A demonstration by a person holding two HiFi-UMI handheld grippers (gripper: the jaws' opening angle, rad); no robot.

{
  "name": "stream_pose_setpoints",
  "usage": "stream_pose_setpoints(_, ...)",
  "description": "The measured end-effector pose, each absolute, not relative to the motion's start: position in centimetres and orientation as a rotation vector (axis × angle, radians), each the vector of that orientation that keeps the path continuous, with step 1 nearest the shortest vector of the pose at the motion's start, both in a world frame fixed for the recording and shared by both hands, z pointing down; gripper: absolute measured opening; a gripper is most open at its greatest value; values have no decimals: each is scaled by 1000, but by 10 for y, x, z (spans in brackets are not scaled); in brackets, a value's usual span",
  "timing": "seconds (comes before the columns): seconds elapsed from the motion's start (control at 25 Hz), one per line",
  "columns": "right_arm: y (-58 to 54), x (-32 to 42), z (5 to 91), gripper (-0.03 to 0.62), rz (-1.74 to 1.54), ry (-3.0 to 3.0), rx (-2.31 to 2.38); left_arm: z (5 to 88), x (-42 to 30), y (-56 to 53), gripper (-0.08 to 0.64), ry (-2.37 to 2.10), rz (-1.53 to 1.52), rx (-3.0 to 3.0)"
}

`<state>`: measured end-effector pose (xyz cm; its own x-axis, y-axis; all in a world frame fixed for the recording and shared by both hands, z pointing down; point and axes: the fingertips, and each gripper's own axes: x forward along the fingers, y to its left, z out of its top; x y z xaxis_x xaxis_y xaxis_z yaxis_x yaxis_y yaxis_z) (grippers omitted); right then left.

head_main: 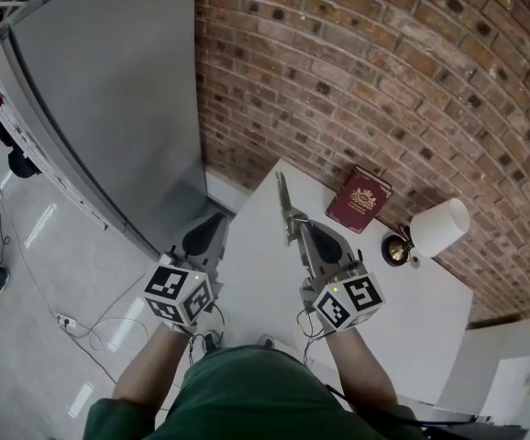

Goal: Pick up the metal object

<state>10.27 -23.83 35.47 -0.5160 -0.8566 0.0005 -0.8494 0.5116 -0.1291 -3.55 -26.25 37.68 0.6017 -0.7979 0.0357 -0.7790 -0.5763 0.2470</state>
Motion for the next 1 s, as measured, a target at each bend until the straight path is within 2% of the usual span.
stream_pose_setpoints(1.0,-202,86,342,6,-174,2671,-1398,380,-45,-230,20,-1296,-104,2579)
